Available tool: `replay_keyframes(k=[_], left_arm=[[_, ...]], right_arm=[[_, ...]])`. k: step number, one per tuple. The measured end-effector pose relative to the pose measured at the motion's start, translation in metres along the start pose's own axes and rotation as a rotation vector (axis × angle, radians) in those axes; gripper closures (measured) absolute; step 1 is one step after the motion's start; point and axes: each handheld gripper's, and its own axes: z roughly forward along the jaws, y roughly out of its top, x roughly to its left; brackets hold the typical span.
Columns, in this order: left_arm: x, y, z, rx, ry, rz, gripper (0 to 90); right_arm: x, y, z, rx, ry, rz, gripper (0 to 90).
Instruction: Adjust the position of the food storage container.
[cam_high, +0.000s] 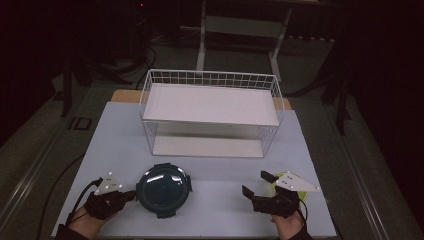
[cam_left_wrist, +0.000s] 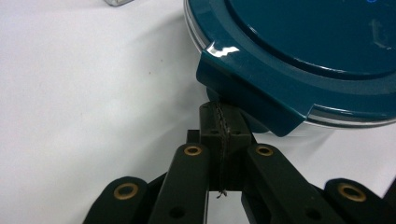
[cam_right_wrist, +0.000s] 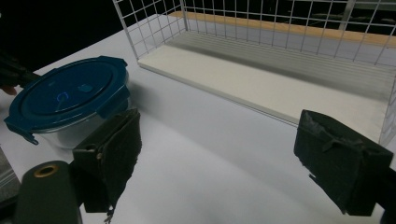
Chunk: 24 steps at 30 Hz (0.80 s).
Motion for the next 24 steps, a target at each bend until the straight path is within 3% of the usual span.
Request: replay_keyframes(k=[12, 19, 24], left_arm=[[-0.005, 0.018, 0.017, 0.005, -0.016, 0.026, 88.8], [-0.011, 0.029, 0.029, 0.007, -0.039, 0.046, 88.8], [-0.014, 0.033, 0.032, 0.008, -0.042, 0.056, 88.8]], right_arm=[[0.0, 0.0, 0.0, -0.006, 0.006, -0.003, 14.6], [-0.002, -0.001, 0.002, -0.005, 0.047, -0.021, 13.2], [0.0, -0.002, 0.002, -0.014, 0.052, -0.041, 13.1]])
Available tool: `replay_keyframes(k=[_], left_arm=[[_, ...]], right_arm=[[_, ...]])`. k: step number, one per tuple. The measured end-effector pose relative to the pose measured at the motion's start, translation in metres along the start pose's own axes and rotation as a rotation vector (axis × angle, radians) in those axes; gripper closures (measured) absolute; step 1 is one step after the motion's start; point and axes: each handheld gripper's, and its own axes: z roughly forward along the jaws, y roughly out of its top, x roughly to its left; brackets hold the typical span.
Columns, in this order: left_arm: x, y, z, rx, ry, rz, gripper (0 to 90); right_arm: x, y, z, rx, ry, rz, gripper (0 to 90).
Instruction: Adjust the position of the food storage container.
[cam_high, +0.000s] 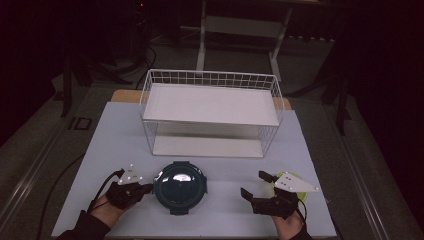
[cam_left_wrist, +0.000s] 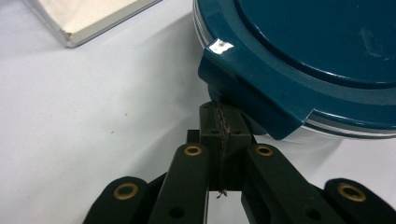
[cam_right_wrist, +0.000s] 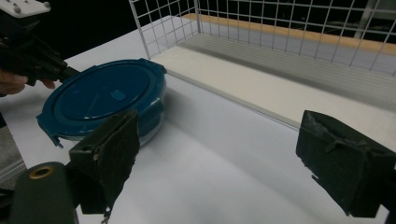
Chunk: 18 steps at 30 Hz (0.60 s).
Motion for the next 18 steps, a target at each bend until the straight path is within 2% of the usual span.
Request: replay_keyframes(k=[4, 9, 18], left_arm=[[-0.001, 0.003, 0.003, 0.0, -0.007, 0.004, 88.8], [-0.002, 0.008, 0.007, 0.004, -0.015, 0.01, 88.8], [-0.002, 0.011, 0.011, 0.005, -0.024, 0.004, 88.8]], right_arm=[[0.004, 0.0, 0.001, -0.006, 0.002, -0.033, 13.5], [0.008, 0.0, 0.0, -0.032, -0.033, -0.069, 13.3], [0.012, 0.001, -0.002, -0.063, -0.044, -0.098, 13.0]])
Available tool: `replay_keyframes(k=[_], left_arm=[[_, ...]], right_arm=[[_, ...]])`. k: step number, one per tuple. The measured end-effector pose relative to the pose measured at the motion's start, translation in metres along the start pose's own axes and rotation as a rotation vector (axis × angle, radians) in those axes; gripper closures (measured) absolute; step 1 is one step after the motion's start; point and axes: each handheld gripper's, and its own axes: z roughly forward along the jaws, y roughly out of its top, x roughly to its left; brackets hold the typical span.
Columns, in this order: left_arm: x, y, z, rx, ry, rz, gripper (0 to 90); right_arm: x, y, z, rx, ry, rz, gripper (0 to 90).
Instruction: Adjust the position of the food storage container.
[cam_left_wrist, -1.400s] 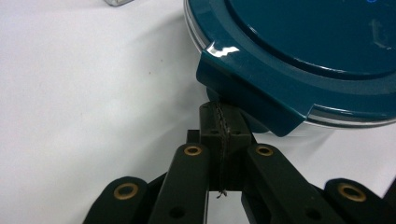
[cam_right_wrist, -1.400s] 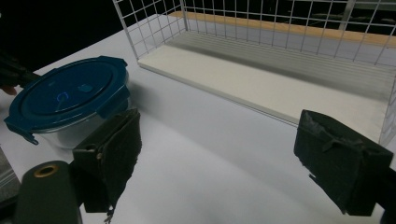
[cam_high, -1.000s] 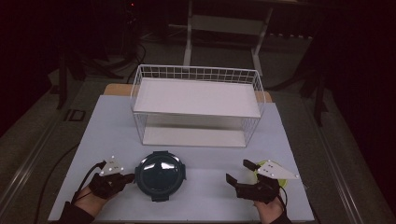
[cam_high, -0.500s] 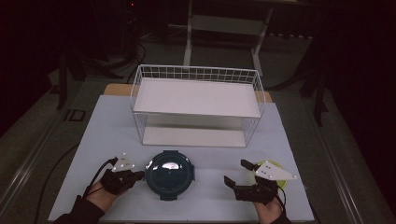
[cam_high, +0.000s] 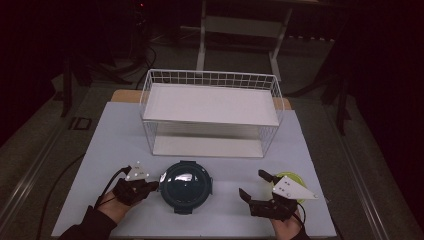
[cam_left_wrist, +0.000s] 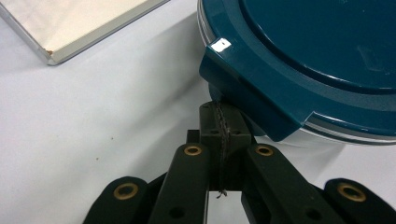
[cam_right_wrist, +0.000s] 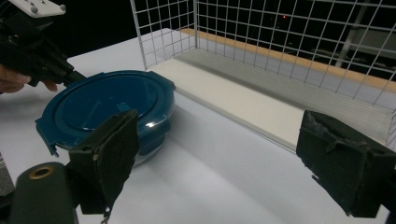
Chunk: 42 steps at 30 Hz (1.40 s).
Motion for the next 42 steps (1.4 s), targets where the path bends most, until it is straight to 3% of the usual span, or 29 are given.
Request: replay_keyframes(k=[2, 9, 16, 22, 26, 27, 28, 29, 30, 31, 33, 34, 38, 42], left_arm=[[-0.001, 0.001, 0.0, 0.002, 0.0, 0.0, 88.8], [-0.002, 0.002, 0.002, 0.001, -0.01, 0.0, 88.8], [-0.002, 0.001, 0.001, 0.0, -0.009, 0.009, 88.4], [0.0, 0.004, -0.019, -0.07, -0.04, -0.03, 81.7], [-0.002, 0.008, -0.031, -0.102, -0.08, -0.041, 67.0], [-0.001, 0.01, -0.036, -0.117, -0.119, -0.067, 63.0], [-0.001, 0.01, -0.036, -0.117, -0.119, -0.067, 57.6], [0.0, 0.012, -0.039, -0.134, -0.152, -0.103, 52.5], [0.0, 0.012, -0.039, -0.134, -0.152, -0.103, 46.6], [0.001, 0.013, -0.039, -0.14, -0.173, -0.119, 46.6], [0.002, 0.014, -0.041, -0.153, -0.179, -0.134, 30.9], [0.003, 0.014, -0.041, -0.154, -0.193, -0.132, 30.9], [0.003, 0.018, -0.038, -0.161, -0.15, -0.143, 11.4], [0.004, 0.021, -0.031, -0.159, -0.158, -0.149, 3.8]], right_arm=[[0.001, 0.0, 0.0, -0.005, -0.005, -0.006, 14.0], [0.002, -0.001, 0.002, 0.021, 0.044, 0.02, 18.2], [0.003, -0.002, 0.004, 0.055, 0.051, 0.005, 18.1], [0.003, -0.001, 0.002, 0.03, 0.055, -0.015, 17.8], [0.003, 0.001, 0.001, 0.046, 0.068, 0.018, 17.3], [0.003, 0.002, 0.0, 0.057, 0.062, 0.031, 17.1], [0.003, 0.002, 0.0, 0.057, 0.062, 0.031, 17.1], [0.002, 0.003, -0.001, 0.071, 0.053, 0.057, 14.2], [0.002, 0.003, -0.001, 0.071, 0.053, 0.057, 14.2], [0.002, 0.003, -0.001, 0.073, 0.053, 0.062, 13.9], [0.003, 0.003, -0.002, 0.073, 0.035, 0.058, 13.3], [0.003, 0.003, -0.002, 0.073, 0.035, 0.058, 13.3], [0.004, 0.004, -0.003, 0.065, 0.031, 0.055, 12.3], [0.006, 0.004, -0.001, 0.07, 0.036, 0.051, 11.8]])
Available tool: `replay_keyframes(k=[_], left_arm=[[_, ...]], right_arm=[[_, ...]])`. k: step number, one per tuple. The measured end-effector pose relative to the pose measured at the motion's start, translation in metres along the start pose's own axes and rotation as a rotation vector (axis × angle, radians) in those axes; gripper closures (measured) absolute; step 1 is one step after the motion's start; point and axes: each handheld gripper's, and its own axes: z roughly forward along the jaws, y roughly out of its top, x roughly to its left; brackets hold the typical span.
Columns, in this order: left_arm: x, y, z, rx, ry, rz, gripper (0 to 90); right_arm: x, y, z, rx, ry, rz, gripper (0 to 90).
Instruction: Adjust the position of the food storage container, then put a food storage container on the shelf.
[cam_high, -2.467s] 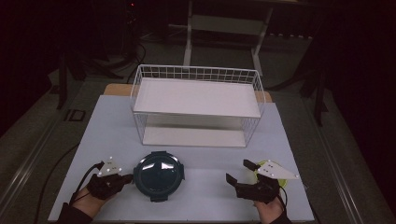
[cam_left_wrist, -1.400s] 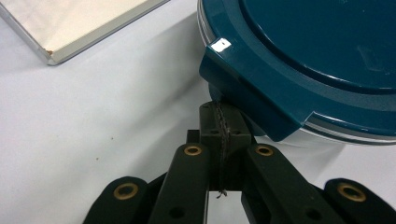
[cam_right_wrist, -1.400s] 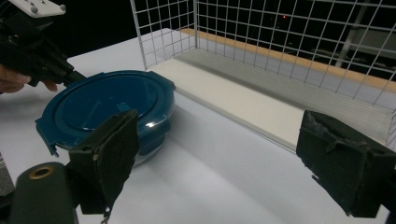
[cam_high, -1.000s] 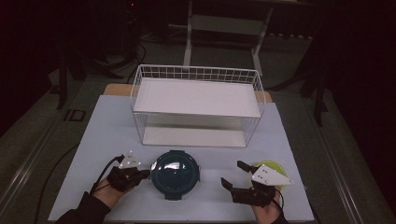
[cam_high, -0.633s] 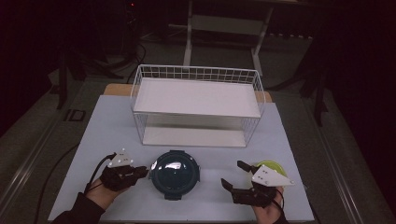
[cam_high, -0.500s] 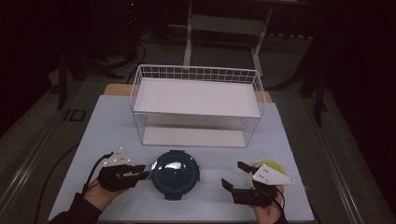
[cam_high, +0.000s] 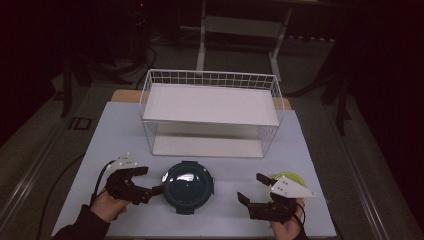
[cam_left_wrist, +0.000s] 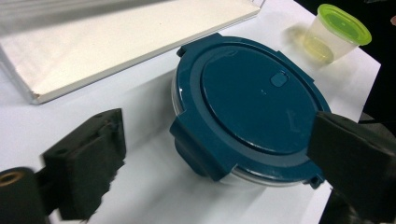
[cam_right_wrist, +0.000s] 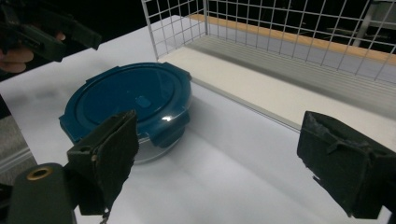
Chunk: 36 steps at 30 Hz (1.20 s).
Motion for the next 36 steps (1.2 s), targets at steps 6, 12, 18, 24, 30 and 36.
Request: replay_keyframes(k=[6, 12, 18, 24, 30, 36], left_arm=[[0.012, 0.002, 0.012, 0.038, -0.01, -0.133, 8.8], [0.022, 0.0, 0.02, 0.107, -0.07, -0.284, 14.0], [0.031, -0.004, 0.023, 0.124, -0.132, -0.412, 19.7], [0.04, -0.007, 0.026, 0.142, -0.161, -0.473, 36.1], [0.045, -0.013, 0.036, 0.184, -0.24, -0.549, 44.2], [0.052, -0.017, 0.041, 0.199, -0.333, -0.606, 49.4]], right_arm=[[0.007, 0.002, 0.002, -0.009, -0.028, -0.045, 9.8], [0.016, 0.002, 0.004, 0.013, -0.047, -0.109, 9.9], [0.016, 0.002, 0.006, 0.018, -0.024, -0.103, 10.1], [0.017, 0.002, 0.012, 0.042, 0.009, -0.077, 13.3], [0.019, 0.003, 0.02, 0.076, 0.034, -0.064, 14.0], [0.02, 0.003, 0.022, 0.091, 0.044, -0.058, 14.6]])
